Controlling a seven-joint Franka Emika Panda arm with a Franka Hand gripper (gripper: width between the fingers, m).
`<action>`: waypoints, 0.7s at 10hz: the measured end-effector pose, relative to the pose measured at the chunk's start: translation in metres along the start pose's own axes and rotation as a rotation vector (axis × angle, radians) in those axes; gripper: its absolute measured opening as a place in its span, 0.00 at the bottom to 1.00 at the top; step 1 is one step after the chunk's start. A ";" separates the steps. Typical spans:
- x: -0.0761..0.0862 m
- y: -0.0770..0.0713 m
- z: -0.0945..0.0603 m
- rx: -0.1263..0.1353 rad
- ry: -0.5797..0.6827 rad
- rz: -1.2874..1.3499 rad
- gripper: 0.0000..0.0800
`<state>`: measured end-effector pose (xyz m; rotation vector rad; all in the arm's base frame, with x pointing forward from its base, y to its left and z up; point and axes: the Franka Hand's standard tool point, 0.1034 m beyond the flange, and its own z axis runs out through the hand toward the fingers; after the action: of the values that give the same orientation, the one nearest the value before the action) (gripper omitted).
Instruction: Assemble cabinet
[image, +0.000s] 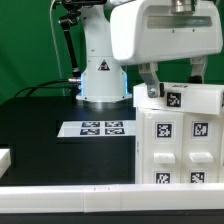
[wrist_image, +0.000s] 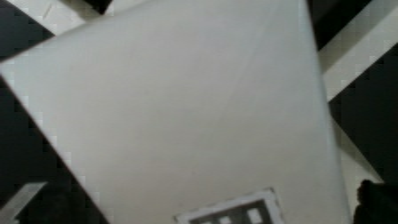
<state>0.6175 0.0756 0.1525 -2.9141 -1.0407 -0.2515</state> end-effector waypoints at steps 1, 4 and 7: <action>0.000 0.000 0.001 0.000 -0.001 0.014 0.69; -0.003 0.004 0.000 -0.001 -0.002 0.063 0.70; -0.003 0.004 0.000 -0.001 -0.001 0.235 0.70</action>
Offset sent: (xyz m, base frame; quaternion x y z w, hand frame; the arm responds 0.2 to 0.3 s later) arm 0.0000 0.0000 0.0000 0.0000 0.0000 0.0000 1.0000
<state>0.6180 0.0705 0.1518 -3.0000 -0.6877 -0.2413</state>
